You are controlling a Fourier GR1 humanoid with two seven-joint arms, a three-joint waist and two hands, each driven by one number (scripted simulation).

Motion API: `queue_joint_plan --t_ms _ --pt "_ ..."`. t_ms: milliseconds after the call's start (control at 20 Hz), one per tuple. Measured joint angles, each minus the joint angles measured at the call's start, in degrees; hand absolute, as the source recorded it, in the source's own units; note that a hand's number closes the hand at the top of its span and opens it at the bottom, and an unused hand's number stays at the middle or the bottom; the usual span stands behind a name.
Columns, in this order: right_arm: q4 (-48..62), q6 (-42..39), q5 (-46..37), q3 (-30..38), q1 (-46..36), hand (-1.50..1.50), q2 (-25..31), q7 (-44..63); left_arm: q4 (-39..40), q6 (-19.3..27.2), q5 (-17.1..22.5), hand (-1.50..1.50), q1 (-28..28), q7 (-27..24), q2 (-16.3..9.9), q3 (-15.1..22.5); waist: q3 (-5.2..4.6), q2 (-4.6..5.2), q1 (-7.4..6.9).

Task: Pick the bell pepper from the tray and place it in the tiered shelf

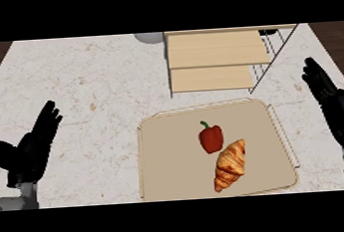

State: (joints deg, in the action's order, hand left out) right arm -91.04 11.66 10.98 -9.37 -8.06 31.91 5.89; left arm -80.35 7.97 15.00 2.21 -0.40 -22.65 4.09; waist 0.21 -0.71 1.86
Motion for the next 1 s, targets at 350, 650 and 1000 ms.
queue_joint_plan --t_ms 350,650,1000 --pt "-2.54 5.42 -5.82 5.91 6.17 1.50 2.15 -4.75 2.80 0.26 0.83 0.00 -0.46 6.78 1.61 0.06 -0.39 0.74 -0.30" --pt "2.20 10.06 -7.50 7.16 12.52 -1.50 -2.09 -3.67 4.08 -0.20 1.87 0.00 -0.53 11.40 3.94 1.18 -0.25 0.76 -1.04" --pt "-7.48 1.08 -5.75 6.23 19.24 -1.50 0.31 -4.17 4.12 -1.41 1.74 0.00 -0.38 13.00 4.68 0.33 -0.17 0.55 -1.32"
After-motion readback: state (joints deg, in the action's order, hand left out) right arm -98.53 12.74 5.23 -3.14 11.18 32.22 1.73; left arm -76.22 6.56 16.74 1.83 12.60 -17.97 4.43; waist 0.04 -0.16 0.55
